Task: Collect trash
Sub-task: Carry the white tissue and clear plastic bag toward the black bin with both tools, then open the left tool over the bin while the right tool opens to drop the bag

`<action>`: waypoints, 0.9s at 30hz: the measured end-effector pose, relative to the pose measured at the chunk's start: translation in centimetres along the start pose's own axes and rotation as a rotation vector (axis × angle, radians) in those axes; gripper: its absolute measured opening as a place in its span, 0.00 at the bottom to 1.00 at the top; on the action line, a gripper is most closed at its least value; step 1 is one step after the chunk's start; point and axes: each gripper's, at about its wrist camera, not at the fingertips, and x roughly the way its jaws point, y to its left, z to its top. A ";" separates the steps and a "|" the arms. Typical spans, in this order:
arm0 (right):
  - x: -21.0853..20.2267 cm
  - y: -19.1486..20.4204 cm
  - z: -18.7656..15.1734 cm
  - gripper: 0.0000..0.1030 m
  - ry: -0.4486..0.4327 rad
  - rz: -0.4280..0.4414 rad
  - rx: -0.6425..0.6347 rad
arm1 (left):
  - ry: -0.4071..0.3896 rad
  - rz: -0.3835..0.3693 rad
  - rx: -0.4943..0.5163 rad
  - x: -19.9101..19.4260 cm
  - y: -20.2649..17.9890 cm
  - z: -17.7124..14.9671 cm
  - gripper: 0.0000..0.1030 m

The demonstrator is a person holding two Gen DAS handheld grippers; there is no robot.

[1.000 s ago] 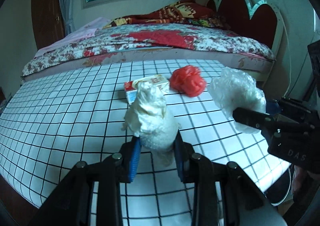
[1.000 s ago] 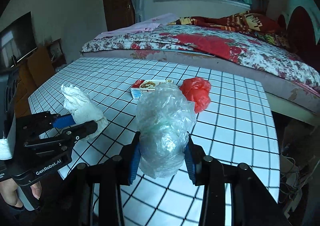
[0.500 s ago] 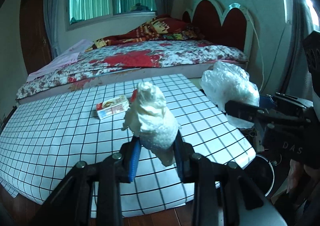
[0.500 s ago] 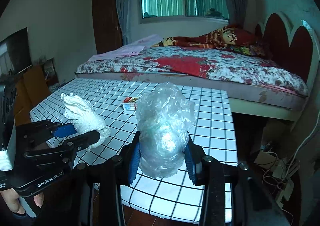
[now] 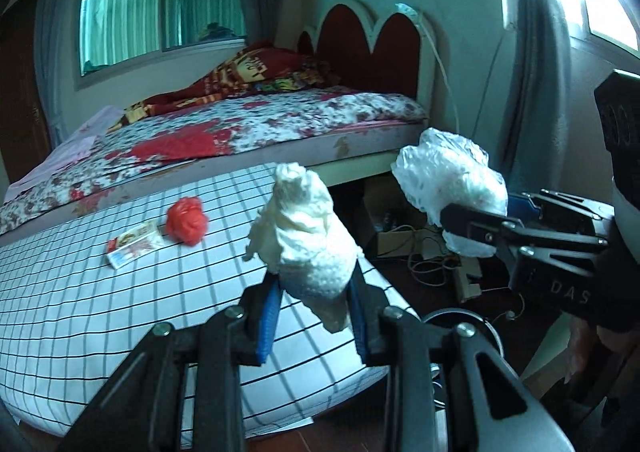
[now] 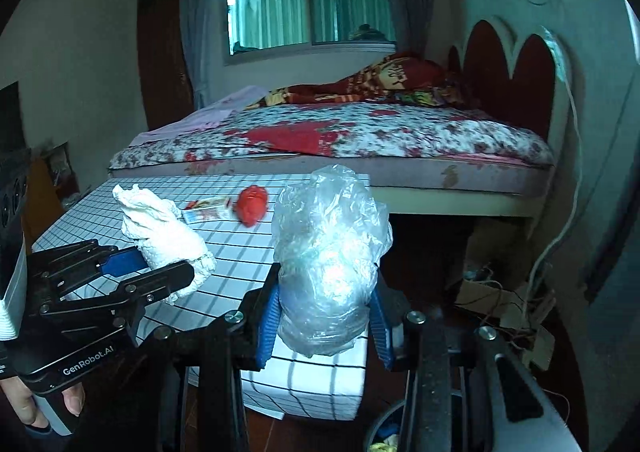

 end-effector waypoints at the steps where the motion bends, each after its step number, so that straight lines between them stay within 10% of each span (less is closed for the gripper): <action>1: -0.4 -0.7 -0.3 0.40 0.001 -0.012 0.007 | 0.004 -0.012 0.007 0.3 -0.7 0.0 0.31; 27: -5.4 -12.0 -9.6 0.40 0.136 -0.228 0.149 | 0.149 -0.274 0.131 6.1 -14.7 -3.6 0.31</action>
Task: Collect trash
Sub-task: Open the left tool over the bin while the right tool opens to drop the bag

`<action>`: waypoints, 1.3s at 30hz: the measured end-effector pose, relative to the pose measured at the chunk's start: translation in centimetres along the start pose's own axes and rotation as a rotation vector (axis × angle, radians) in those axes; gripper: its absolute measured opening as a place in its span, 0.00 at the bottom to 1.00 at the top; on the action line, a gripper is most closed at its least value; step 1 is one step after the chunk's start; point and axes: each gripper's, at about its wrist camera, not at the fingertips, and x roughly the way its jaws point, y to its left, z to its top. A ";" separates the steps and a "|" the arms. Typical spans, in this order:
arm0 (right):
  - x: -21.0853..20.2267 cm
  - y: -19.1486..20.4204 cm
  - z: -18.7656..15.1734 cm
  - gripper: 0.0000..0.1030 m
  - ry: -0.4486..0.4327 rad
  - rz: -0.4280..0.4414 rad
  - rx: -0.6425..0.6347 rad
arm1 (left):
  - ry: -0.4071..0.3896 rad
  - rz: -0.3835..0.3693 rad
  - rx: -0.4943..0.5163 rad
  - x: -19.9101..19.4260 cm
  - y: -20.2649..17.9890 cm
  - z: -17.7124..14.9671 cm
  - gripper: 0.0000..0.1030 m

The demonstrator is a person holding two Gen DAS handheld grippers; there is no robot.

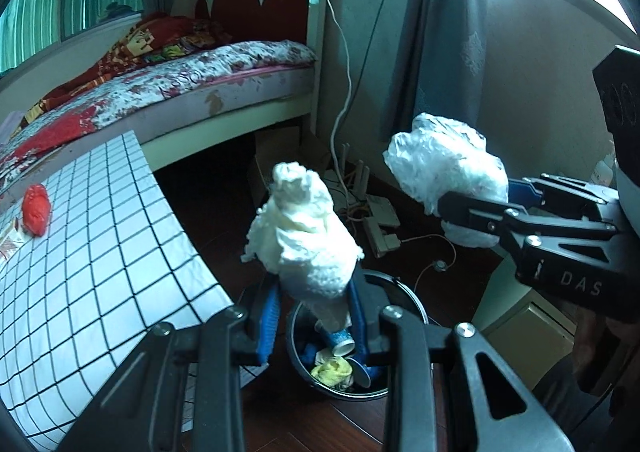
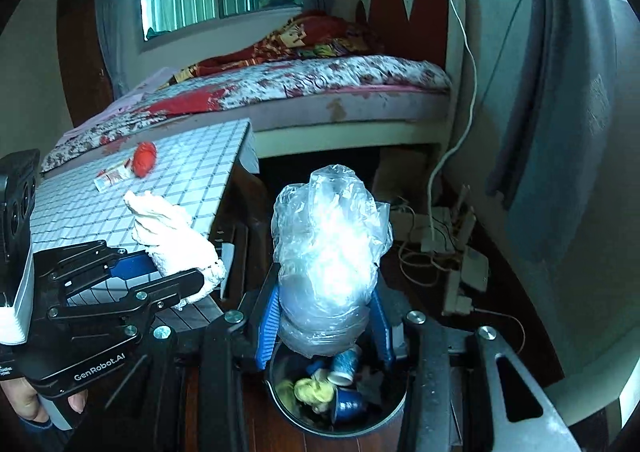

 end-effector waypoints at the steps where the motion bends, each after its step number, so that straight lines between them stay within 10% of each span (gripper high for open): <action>1: 0.0 -0.4 -0.4 0.40 0.010 -0.004 0.003 | 0.008 -0.008 0.002 0.4 -0.3 -0.1 0.31; 29: 10.2 -4.9 -8.7 0.40 0.339 0.027 -0.006 | 0.307 -0.118 0.003 11.9 -2.4 -4.9 0.34; 33: 11.7 -5.0 -9.1 0.43 0.380 0.043 -0.027 | 0.326 -0.119 0.014 12.9 -2.8 -5.3 0.45; 34: 12.5 -5.1 -9.5 0.48 0.408 0.014 -0.041 | 0.333 -0.103 0.012 13.1 -2.6 -5.6 0.67; 36: 13.5 -5.9 -10.1 0.85 0.456 -0.058 -0.040 | 0.328 -0.022 0.002 13.6 -2.2 -6.2 0.95; 39: 14.1 -7.6 -10.9 0.90 0.505 -0.124 0.002 | 0.342 0.018 0.004 13.7 -1.7 -7.5 0.98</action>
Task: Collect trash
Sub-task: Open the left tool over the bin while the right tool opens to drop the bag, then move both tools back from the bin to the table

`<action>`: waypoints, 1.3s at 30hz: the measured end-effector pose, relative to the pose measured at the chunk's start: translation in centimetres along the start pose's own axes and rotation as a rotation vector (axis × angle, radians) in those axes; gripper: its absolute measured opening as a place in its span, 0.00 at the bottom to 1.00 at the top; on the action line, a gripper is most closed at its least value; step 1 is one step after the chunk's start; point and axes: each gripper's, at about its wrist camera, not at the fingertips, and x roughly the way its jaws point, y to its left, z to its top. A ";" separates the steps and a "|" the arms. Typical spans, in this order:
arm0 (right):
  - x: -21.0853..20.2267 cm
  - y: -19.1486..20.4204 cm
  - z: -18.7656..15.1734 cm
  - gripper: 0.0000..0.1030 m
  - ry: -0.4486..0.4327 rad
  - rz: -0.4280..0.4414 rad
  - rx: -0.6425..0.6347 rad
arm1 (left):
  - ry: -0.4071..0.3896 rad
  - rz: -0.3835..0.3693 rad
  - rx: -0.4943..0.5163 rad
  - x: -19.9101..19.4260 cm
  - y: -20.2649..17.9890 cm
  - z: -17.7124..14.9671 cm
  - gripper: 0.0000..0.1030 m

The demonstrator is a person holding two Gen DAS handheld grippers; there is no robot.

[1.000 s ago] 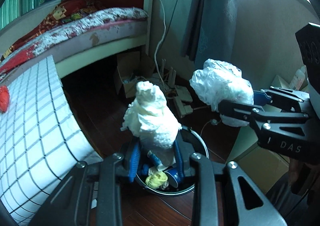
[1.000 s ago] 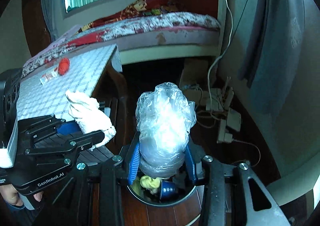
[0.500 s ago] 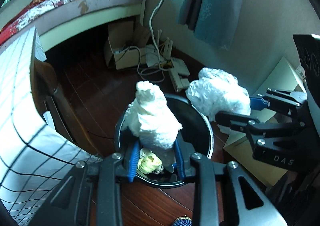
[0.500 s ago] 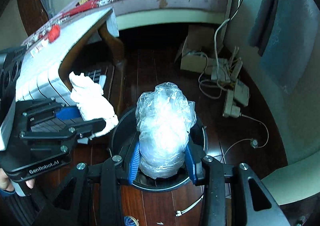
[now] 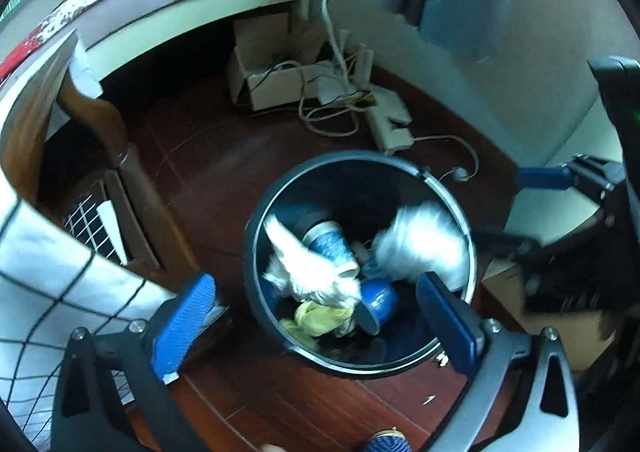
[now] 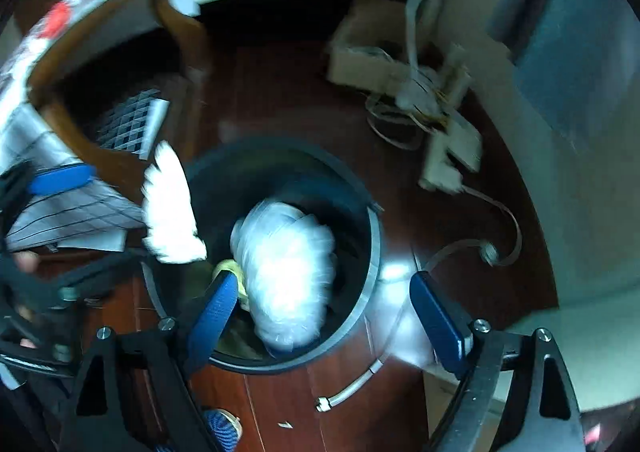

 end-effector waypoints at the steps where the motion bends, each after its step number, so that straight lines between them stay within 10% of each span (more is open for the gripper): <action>1: 0.1 -0.3 0.0 0.93 0.006 -0.014 0.009 | 0.009 0.017 -0.007 0.3 0.2 -0.4 0.98; 21: -2.5 0.4 -0.2 0.99 -0.058 -0.048 0.004 | -0.049 0.042 -0.019 -1.8 -0.3 0.2 0.99; 39: -10.2 4.0 0.7 0.99 -0.312 0.013 0.033 | -0.208 0.095 -0.055 -10.4 1.7 0.0 0.99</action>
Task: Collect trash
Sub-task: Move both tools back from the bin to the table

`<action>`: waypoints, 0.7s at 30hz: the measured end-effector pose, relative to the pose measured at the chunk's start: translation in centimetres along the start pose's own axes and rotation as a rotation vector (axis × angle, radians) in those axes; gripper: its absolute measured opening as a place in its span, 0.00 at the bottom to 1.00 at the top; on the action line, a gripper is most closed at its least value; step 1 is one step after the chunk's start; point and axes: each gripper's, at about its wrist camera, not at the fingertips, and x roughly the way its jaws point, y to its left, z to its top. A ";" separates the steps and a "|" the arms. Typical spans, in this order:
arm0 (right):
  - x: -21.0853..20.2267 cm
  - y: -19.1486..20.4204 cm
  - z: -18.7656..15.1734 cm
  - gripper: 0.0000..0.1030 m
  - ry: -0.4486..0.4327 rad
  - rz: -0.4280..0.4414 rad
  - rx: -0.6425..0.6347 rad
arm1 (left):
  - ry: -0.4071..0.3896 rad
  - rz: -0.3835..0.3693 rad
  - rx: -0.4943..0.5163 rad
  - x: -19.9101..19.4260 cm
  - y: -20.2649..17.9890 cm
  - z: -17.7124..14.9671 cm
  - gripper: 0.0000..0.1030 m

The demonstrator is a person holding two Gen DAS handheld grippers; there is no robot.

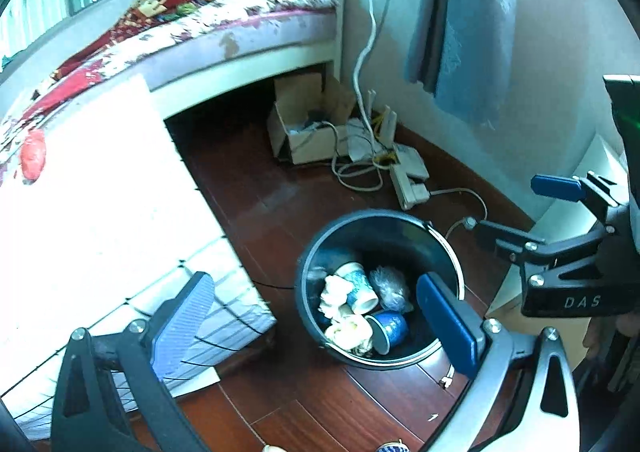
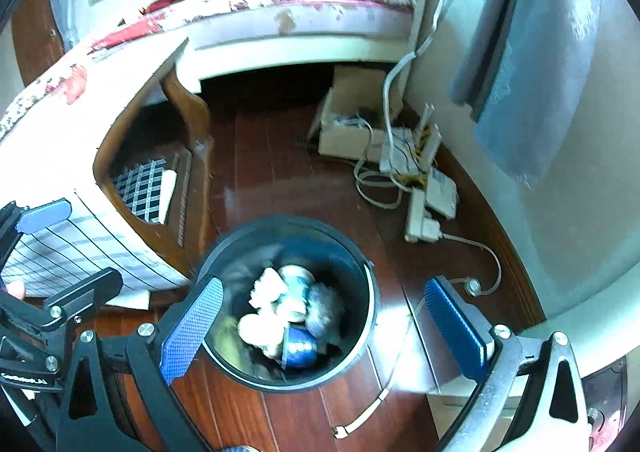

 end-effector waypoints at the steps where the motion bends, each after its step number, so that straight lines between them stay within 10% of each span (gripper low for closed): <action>1: -0.3 0.5 0.4 0.99 -0.020 0.012 -0.002 | -0.012 0.006 -0.009 -0.5 0.4 0.1 0.99; 21: -1.8 14.5 5.4 0.99 -0.179 0.203 -0.173 | -0.104 0.204 -0.244 -6.7 15.0 -3.1 0.99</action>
